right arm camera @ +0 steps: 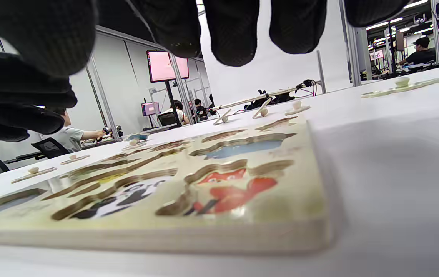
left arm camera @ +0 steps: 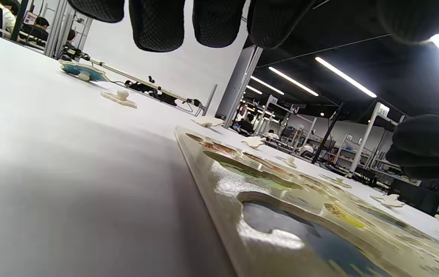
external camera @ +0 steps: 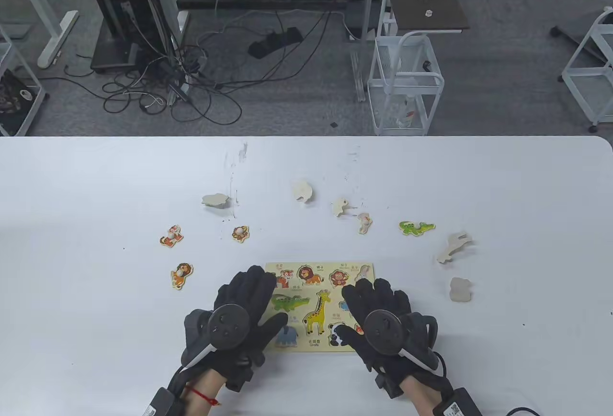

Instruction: Fit puzzle pieces into frame

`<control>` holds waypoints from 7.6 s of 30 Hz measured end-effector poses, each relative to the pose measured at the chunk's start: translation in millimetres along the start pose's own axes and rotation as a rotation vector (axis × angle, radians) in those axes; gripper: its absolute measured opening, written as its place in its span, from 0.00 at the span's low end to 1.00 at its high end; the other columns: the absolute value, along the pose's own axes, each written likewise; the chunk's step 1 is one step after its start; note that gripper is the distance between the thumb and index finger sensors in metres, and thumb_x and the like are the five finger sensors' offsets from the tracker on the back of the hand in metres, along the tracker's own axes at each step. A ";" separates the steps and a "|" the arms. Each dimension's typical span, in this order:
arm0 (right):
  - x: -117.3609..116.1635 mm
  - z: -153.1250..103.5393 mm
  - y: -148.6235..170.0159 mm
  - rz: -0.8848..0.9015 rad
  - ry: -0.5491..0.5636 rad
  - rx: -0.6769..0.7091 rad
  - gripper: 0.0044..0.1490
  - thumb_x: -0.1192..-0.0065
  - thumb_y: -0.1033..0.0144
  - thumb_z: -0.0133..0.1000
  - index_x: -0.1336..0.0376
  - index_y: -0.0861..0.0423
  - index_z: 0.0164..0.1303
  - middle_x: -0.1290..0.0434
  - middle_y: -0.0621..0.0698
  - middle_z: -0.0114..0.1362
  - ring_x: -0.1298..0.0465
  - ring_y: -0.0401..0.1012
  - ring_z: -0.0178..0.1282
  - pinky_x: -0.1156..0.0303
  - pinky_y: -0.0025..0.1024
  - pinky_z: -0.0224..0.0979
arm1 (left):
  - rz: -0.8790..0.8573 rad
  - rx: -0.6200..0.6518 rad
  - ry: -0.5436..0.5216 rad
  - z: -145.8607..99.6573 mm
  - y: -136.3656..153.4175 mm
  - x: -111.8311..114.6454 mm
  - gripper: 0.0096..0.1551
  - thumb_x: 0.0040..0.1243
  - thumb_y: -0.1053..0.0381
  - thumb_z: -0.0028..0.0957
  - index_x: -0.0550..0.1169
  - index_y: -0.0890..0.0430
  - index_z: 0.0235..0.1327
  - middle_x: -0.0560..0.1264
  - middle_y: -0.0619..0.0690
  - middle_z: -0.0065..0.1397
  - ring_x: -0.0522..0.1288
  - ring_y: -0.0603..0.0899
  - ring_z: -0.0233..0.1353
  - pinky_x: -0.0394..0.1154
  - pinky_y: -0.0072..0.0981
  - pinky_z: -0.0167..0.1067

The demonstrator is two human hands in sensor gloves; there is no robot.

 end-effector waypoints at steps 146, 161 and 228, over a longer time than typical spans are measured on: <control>-14.2 3.7 -43.4 -0.158 -0.029 0.098 0.28 0.18 0.59 0.41 0.21 0.55 0.50 0.20 0.54 0.58 0.20 0.54 0.47 0.25 0.55 0.56 | -0.125 -0.031 0.072 -2.9 -6.7 6.0 0.43 0.54 0.27 0.48 0.68 0.42 0.77 0.62 0.56 0.85 0.64 0.69 0.82 0.56 0.65 0.76; -21.5 6.5 -49.8 -0.216 -0.053 0.107 0.27 0.17 0.59 0.40 0.20 0.55 0.48 0.20 0.54 0.57 0.20 0.54 0.48 0.25 0.56 0.56 | -0.112 -0.031 0.076 -2.7 -6.0 6.2 0.41 0.54 0.29 0.48 0.71 0.44 0.75 0.63 0.56 0.84 0.64 0.70 0.82 0.54 0.67 0.75; 35.7 101.0 215.2 -0.424 -0.105 -0.459 0.31 0.24 0.62 0.44 0.29 0.44 0.60 0.26 0.51 0.69 0.17 0.57 0.63 0.24 0.56 0.61 | -0.049 -0.028 0.114 -4.6 -5.9 7.7 0.39 0.56 0.32 0.49 0.72 0.46 0.74 0.63 0.58 0.84 0.65 0.73 0.80 0.54 0.68 0.74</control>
Point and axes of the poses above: the tracker on the back of each hand, its own y axis roughly to the little-finger side, its own z axis roughly from the wrist to the fingertips, x = y × z, the point moved 5 cm from there along z, roughly from the wrist to the fingertips
